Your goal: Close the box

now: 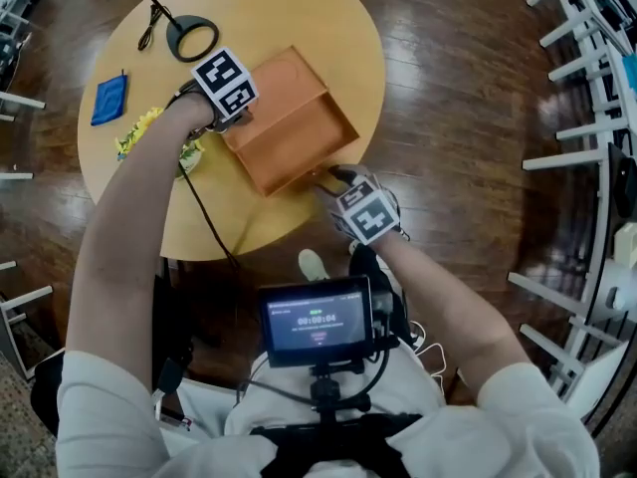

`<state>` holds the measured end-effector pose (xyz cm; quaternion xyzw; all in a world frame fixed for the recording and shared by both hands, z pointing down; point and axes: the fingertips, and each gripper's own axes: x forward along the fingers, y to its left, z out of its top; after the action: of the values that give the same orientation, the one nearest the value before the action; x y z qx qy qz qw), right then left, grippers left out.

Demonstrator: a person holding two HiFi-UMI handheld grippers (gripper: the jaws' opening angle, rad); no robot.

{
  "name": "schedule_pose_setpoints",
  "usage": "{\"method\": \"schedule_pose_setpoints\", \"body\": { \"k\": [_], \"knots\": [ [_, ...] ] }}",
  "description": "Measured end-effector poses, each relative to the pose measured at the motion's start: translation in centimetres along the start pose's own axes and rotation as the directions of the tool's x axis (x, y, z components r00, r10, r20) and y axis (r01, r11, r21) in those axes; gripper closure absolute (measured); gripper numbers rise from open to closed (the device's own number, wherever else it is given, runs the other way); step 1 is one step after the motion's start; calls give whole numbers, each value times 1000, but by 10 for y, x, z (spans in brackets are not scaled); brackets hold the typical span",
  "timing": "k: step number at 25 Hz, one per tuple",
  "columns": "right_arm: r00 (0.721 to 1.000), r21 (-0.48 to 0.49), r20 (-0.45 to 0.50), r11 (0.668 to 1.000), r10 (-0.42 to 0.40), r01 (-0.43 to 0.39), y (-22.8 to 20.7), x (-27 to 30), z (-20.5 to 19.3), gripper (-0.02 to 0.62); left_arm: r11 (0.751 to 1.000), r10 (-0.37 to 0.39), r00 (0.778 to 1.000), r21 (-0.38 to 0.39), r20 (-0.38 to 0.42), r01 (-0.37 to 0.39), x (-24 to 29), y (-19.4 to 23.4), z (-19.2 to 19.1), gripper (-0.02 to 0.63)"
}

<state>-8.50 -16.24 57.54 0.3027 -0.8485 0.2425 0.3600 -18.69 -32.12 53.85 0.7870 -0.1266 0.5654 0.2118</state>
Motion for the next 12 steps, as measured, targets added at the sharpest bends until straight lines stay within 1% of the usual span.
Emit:
{"method": "schedule_pose_setpoints", "body": {
  "k": [2,5,7,9,11,12],
  "knots": [
    [1000,8,3,1000,-4,4,1,6,0,416,999,20,1000,36,-24,-19,2,-3,1,505],
    [1000,18,11,1000,-6,6,3,13,1,416,999,14,999,30,-36,-12,3,-2,0,505],
    [1000,29,24,1000,-12,11,1,16,1,416,999,4,999,40,-42,-3,3,-3,0,505],
    [999,45,35,999,-17,16,-1,18,2,436,998,-2,999,56,-50,5,3,-4,1,505],
    [999,53,42,998,-20,18,-3,19,4,438,998,-7,999,57,-51,10,3,-4,1,505],
    [999,56,40,998,-23,21,-3,20,4,461,998,-9,999,54,-52,12,2,-4,1,505]
  ]
}}
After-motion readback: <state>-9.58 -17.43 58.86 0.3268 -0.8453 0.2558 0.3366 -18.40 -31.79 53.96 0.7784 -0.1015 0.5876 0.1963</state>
